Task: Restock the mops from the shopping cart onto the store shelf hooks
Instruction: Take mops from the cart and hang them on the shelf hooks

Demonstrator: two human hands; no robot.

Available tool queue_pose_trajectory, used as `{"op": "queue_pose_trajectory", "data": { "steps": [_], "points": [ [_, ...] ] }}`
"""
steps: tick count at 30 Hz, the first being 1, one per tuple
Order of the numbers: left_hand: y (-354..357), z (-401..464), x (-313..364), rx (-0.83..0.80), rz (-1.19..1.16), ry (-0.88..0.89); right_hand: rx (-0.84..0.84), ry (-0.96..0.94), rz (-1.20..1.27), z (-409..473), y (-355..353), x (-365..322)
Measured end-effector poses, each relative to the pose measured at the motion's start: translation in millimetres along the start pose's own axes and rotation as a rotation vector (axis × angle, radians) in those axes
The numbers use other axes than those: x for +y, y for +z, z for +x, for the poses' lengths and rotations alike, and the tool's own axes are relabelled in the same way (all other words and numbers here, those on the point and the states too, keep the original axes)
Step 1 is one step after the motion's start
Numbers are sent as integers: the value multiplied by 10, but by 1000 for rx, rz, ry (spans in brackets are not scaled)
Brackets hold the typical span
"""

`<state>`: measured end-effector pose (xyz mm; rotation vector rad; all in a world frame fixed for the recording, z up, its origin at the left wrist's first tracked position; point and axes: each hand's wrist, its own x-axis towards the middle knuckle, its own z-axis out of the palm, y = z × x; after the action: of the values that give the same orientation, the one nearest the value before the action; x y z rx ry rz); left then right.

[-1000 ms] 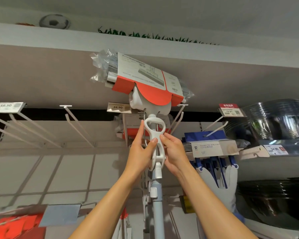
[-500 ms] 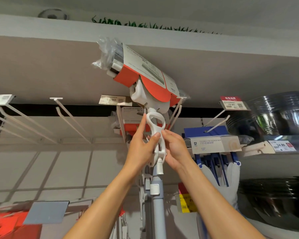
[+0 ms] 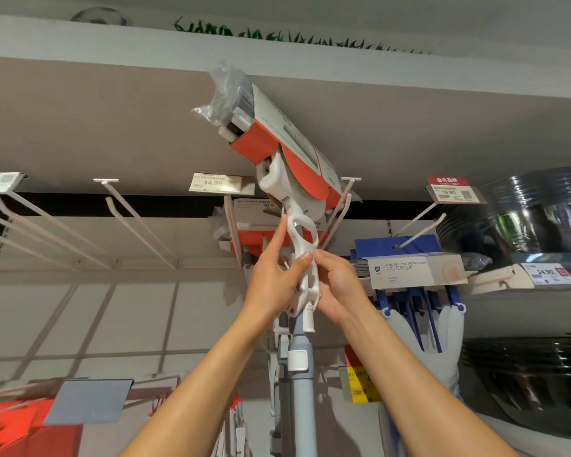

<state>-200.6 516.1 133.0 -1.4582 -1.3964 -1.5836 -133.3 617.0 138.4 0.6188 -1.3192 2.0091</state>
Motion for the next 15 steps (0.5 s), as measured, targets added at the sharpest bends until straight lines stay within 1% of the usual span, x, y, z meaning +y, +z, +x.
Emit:
{"op": "queue_pose_trajectory", "data": {
  "steps": [7, 15],
  "points": [
    [32, 38, -23, -19, -40, -16, 30, 8, -6, 51, -37, 20],
    [57, 7, -116, -57, -147, -65, 200, -9, -106, 137, -124, 81]
  ]
}}
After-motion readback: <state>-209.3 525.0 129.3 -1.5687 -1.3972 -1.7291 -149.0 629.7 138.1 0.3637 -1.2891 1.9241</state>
